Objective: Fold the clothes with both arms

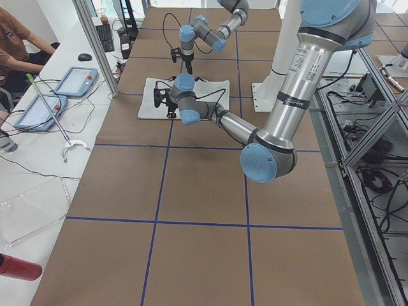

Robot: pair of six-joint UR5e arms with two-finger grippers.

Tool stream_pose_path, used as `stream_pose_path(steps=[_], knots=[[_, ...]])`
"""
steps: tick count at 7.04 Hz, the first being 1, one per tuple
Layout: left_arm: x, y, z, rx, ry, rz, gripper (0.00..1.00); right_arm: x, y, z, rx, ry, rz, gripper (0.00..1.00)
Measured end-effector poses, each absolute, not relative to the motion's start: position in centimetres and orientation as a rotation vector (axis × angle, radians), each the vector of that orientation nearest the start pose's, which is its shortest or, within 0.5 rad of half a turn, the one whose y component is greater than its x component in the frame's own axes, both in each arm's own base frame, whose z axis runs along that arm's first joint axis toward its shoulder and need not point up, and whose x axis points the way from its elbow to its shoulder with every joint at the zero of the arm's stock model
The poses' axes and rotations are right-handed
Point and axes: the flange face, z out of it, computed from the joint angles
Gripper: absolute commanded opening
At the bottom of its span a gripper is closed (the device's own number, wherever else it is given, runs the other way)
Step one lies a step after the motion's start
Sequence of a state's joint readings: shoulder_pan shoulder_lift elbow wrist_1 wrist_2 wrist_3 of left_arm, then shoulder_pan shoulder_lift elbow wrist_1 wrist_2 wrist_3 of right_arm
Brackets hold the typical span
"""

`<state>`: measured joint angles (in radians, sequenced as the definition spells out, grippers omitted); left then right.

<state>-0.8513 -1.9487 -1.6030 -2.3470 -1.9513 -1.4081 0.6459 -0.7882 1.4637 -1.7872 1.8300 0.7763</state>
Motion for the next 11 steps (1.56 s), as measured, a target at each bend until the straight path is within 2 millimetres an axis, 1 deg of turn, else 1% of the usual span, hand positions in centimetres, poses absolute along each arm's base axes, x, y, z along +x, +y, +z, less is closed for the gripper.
stream_pose_path(steps=[1, 2, 3, 5, 6, 7, 8, 10, 11], knots=[[34.9, -54.4, 34.3, 0.277, 1.192, -0.377, 0.62, -53.2, -51.3, 24.6, 0.094, -0.546, -0.131, 1.0], [34.9, -54.4, 34.3, 0.277, 1.193, -0.377, 0.62, -54.8, -48.1, 23.4, 0.072, -0.618, -0.01, 1.0], [34.9, -54.4, 34.3, 0.277, 1.192, -0.377, 0.62, -55.9, -44.7, 22.7, 0.033, -0.706, 0.133, 1.0], [34.9, -54.5, 34.4, 0.277, 1.192, -0.378, 0.62, -56.8, -38.3, 22.5, -0.057, -0.836, 0.424, 1.0], [34.9, -54.5, 34.4, 0.277, 1.191, -0.378, 0.62, -57.2, -36.0, 22.6, -0.075, -0.86, 0.548, 1.0], [34.9, -54.5, 34.4, 0.277, 1.191, -0.378, 0.62, -57.5, -34.0, 23.1, -0.1, -0.868, 0.641, 1.0], [34.9, -54.5, 34.4, 0.278, 1.191, -0.378, 0.62, -57.7, -32.5, 23.6, -0.125, -0.869, 0.692, 1.0], [34.9, -54.5, 34.3, 0.281, 1.192, -0.379, 0.62, -58.2, -30.4, 25.0, -0.164, -0.849, 0.74, 1.0], [34.8, -54.5, 34.3, 0.282, 1.192, -0.38, 0.62, -58.4, -29.8, 25.6, -0.174, -0.838, 0.746, 1.0]])
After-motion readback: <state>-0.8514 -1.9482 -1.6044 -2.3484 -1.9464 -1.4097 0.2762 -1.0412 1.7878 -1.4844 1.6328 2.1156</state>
